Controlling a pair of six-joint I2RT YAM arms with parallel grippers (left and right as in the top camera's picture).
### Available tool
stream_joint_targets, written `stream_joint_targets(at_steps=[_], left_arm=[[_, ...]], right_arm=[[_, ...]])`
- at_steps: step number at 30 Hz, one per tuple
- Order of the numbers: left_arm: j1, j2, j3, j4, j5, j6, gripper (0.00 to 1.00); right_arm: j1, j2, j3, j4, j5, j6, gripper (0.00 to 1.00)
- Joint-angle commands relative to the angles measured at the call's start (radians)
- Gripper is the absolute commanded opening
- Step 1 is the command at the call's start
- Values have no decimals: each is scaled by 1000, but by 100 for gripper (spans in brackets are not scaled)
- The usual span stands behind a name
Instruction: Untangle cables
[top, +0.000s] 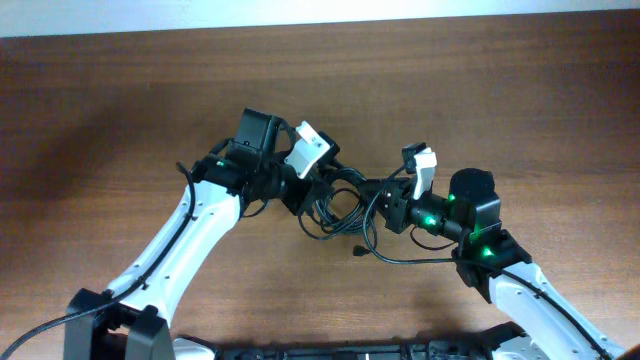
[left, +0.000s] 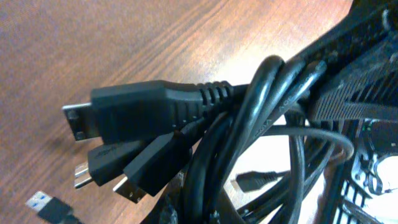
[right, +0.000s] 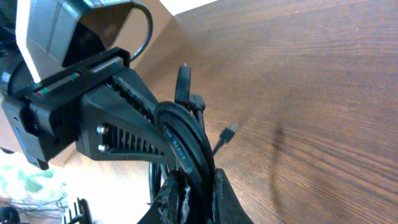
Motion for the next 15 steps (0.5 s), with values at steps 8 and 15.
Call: stream_joint_targets(at_steps=[8,15], left_arm=[[-2,-32,13,209,-178,-427,0],[40,-32,13,195,-576,-817,0]], right_arm=[[16,-2,5,-197,-101,-3,4],[16,-2,5,-220,-150,5,4]])
